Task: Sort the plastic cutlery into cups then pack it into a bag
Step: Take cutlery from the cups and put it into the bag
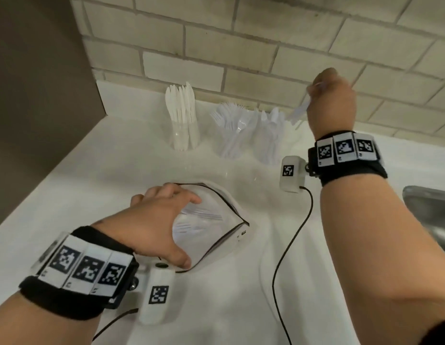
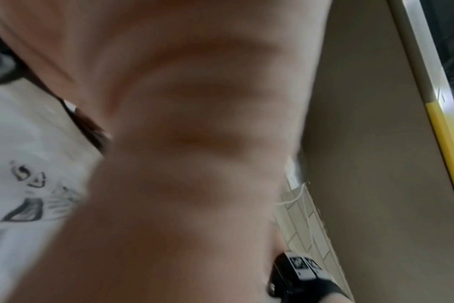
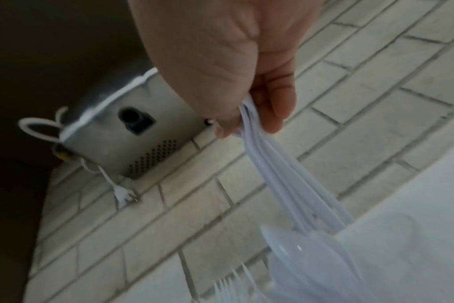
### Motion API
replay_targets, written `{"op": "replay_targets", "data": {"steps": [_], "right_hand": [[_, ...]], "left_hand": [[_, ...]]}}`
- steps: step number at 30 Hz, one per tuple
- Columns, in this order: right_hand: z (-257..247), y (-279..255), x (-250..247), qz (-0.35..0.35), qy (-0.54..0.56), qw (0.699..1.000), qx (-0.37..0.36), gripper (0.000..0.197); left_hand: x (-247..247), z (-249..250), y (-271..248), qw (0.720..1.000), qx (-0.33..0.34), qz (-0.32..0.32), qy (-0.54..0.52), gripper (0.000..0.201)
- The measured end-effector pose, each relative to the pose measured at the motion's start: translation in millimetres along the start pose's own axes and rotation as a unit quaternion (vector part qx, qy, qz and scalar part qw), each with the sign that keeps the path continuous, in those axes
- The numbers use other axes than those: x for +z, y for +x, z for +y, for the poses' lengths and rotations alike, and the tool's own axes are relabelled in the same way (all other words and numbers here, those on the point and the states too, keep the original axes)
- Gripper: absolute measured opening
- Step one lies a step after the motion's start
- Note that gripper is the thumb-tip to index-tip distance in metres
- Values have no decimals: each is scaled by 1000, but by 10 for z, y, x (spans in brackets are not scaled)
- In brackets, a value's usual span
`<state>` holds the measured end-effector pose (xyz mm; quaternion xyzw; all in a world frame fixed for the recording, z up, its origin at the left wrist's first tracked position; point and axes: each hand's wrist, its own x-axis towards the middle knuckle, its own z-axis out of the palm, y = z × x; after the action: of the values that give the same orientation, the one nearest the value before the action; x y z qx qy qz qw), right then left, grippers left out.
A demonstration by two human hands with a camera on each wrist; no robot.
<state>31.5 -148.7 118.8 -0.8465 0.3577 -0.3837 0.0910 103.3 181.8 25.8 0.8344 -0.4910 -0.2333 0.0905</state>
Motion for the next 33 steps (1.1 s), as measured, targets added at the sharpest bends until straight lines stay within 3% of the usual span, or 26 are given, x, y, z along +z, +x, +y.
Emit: {"op": "replay_targets", "data": {"steps": [4,9,12,17,20,23,28,31,33], "right_hand": [[52,62,321,-123,-72,989,34,19],[105,-35,608,-267,-147,947,104,35],[104,-64,644,-276,-130,947,101,38],[-3,-122,510,-218,-148,961,88,46],[-246,-297,272,-212,-144,966,31,46],[-629,-591,12,-256,-87,961,-64,44],[-1150,-1281,-128,-391,-14,906,-164,28],[-1206,-1598,35,-506,-84,833,-206,26],[-1172,-1722,161,-531,-145,804,-225,29]], "left_hand": [[100,25,79,1000,-1,16,-3,116],[120,-17,90,1000,0,16,-20,116],[125,-18,87,999,-2,17,-28,114],[129,-10,79,999,-8,17,-32,113],[134,4,86,999,-11,21,-34,111],[140,7,92,999,-13,24,-31,111],[130,35,82,999,-26,24,-18,108],[111,52,65,999,-34,34,-6,96],[97,39,70,997,-47,63,-10,81]]}}
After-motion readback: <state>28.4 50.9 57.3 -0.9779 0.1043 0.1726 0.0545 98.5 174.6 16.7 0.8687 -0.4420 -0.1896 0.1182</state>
